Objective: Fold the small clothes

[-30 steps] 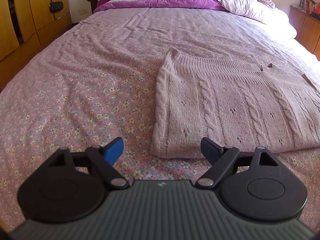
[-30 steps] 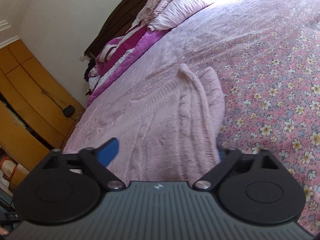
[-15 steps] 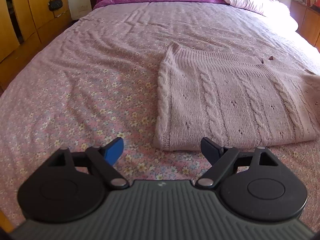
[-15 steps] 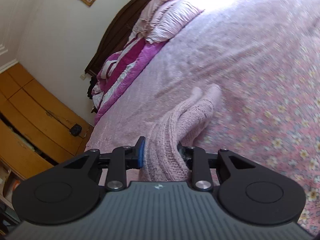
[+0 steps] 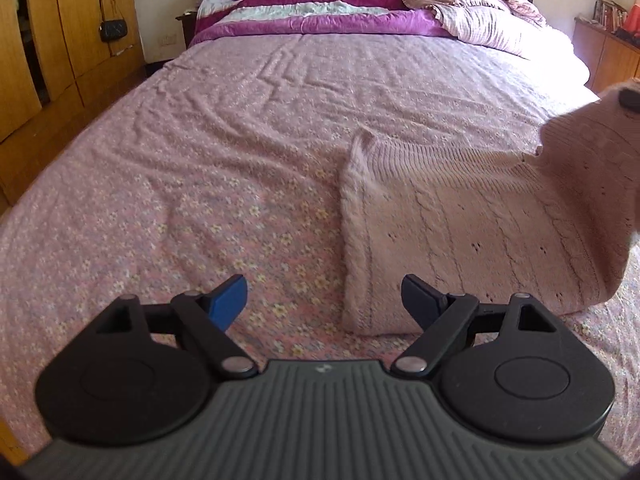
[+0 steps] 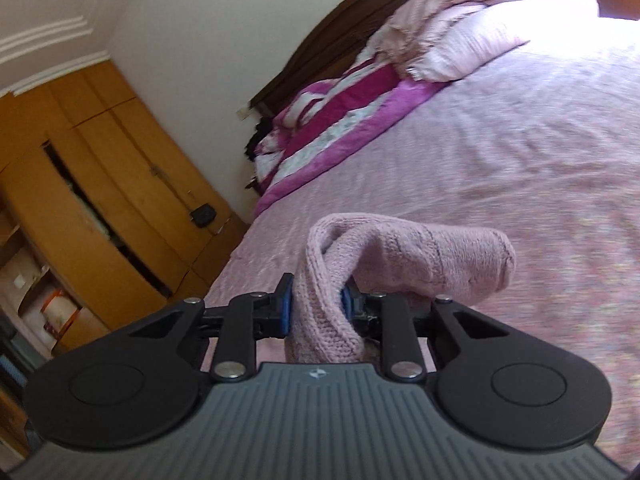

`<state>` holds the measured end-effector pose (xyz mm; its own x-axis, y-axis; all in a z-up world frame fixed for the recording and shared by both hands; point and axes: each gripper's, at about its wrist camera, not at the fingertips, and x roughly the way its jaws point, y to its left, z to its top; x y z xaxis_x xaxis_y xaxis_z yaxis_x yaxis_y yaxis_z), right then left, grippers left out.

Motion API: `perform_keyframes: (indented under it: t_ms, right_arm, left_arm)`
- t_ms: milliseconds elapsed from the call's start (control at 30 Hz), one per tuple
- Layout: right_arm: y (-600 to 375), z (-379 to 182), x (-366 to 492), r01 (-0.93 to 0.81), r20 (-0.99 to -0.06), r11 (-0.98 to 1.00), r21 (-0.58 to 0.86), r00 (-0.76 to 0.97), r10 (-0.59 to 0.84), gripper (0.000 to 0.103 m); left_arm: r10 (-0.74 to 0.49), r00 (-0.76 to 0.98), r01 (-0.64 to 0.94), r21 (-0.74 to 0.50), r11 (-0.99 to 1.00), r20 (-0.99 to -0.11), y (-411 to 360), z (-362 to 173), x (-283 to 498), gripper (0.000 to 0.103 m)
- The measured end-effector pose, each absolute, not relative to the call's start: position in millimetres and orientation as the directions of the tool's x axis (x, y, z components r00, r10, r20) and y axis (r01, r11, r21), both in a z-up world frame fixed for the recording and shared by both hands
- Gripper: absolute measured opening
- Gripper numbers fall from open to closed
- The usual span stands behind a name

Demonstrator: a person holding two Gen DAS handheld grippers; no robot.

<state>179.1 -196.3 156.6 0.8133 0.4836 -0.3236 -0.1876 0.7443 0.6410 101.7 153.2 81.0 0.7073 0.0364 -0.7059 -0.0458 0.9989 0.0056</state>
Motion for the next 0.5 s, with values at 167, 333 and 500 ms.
perform_keyframes:
  t_ms: [167,333,500]
  right_arm:
    - [-127,167,188,-0.263,-0.337,0.734,0.627,0.758,0.559,0.019]
    - [-49,152,197,-0.336,-0.418,0.759,0.558,0.676,0.607,0.017]
    - [-14,136,197,-0.348,-0.483,0.775,0.527,0.627,0.611,0.018]
  left_arm:
    - [0.033,0.704,-0.053,-0.007,0.999,-0.709,166,78,107,0.086]
    - [0.027,0.704,-0.074,-0.035,0.997,-0.710,181,70,108,0.086]
    - [0.017,0.706,-0.079,-0.054,0.995,-0.708,189,65,109,0.086]
